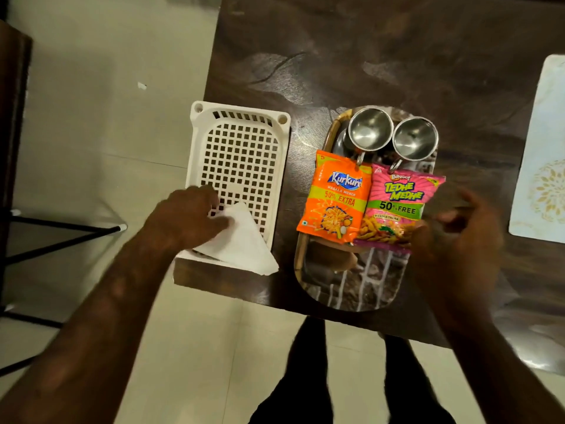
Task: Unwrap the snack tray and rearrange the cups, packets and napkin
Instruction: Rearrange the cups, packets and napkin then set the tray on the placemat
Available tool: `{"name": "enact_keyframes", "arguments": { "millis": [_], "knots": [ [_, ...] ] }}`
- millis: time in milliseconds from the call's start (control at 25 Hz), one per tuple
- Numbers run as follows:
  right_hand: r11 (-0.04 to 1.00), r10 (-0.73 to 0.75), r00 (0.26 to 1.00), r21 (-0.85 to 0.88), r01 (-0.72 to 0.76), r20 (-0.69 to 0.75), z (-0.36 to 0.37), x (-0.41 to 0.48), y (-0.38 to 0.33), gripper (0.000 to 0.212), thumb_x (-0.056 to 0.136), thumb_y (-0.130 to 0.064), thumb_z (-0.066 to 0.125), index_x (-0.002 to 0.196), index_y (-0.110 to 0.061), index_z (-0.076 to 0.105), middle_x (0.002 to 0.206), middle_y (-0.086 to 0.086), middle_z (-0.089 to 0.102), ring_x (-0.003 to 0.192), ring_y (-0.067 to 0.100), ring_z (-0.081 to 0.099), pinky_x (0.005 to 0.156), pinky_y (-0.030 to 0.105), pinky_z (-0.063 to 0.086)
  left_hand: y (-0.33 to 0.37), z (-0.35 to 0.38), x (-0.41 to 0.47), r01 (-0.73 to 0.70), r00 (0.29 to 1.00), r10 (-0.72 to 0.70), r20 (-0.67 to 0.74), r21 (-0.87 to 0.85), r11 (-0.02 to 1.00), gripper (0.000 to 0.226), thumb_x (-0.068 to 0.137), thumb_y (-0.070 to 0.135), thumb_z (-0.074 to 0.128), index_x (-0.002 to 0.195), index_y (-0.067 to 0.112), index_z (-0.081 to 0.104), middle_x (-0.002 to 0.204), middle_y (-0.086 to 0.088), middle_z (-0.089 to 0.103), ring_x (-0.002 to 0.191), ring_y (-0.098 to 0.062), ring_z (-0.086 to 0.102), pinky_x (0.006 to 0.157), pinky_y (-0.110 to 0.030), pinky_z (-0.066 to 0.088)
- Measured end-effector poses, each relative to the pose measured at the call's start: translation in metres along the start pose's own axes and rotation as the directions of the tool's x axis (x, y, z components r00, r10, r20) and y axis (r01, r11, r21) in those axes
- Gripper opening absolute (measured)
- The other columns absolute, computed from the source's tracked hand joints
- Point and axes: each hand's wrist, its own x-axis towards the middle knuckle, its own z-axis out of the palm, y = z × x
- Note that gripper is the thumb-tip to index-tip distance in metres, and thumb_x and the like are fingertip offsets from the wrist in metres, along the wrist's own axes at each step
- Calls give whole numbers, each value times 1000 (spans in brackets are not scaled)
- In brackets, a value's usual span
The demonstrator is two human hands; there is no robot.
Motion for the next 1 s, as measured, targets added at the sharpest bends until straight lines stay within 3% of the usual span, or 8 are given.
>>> {"name": "enact_keyframes", "arguments": {
  "millis": [80, 160, 280, 360, 440, 600, 840, 1000],
  "knots": [
    [986, -165, 980, 24, 163, 115, 2, -14, -13, 43, 86, -17, 59, 128, -24, 63, 91, -2, 63, 83, 28, 65, 76, 55, 58, -14, 16, -6, -11, 993, 0, 115, 98, 995, 58, 83, 63, 63, 126, 24, 53, 132, -3, 59, 117, -27, 56, 100, -47, 47],
    [979, -206, 879, 97, 182, 429, 14, -31, -35, 26, 96, -18, 61, 115, -35, 63, 85, -9, 69, 73, 19, 70, 67, 50, 60, -19, 32, -9, -48, 998, 45, 43, 63, 997, 56, 86, 60, 60, 127, 22, 51, 131, -3, 58, 116, -27, 55, 99, -45, 46],
    [987, -20, 663, -92, 133, 748, 50, -59, -63, 21, 99, -48, 63, 116, -36, 60, 95, -7, 76, 92, 20, 74, 87, 44, 60, -19, 40, -6, -46, 996, 47, -81, 8, 999, 47, 88, 56, 60, 119, 22, 52, 123, -4, 59, 109, -28, 57, 96, -45, 47],
    [981, 111, 620, -187, 59, 777, 74, -71, -77, 36, 96, -64, 58, 116, -34, 61, 92, -5, 76, 95, 23, 75, 98, 48, 59, -18, 41, -3, -45, 994, 44, -98, -13, 999, 43, 89, 56, 59, 115, 23, 52, 119, -3, 59, 106, -28, 58, 95, -46, 47],
    [959, 265, 540, -159, -234, 799, 94, -73, -86, 37, 97, -62, 61, 113, -29, 61, 88, 2, 77, 86, 29, 80, 88, 55, 66, -18, 42, 0, -54, 994, 52, -91, -24, 998, 42, 88, 54, 61, 115, 23, 52, 119, -3, 59, 106, -28, 59, 96, -47, 48],
    [818, 429, 428, -141, -557, 796, 116, -75, -95, 38, 98, -38, 74, 120, -9, 67, 95, 13, 78, 70, 23, 76, 57, 32, 66, -23, 45, 0, -43, 994, 37, -103, -54, 998, 37, 88, 53, 61, 112, 26, 52, 118, 2, 57, 108, -25, 58, 98, -46, 42],
    [642, 432, 325, -34, -766, 841, 112, -80, -104, 24, 96, -13, 75, 116, 0, 73, 87, 12, 74, 56, 17, 65, 49, 25, 58, -27, 45, -2, -25, 997, 15, -70, -144, 989, 31, 89, 58, 57, 105, 32, 54, 115, 9, 58, 108, -18, 57, 101, -49, 31],
    [540, 319, 305, 92, -837, 897, 98, -79, -97, 8, 94, 0, 71, 94, -8, 74, 82, 7, 76, 68, 19, 73, 63, 32, 65, -22, 33, -11, -39, 999, 49, 24, -308, 951, 45, 82, 74, 51, 99, 33, 59, 102, 11, 64, 95, -13, 61, 95, -47, 47]
  ]
}}
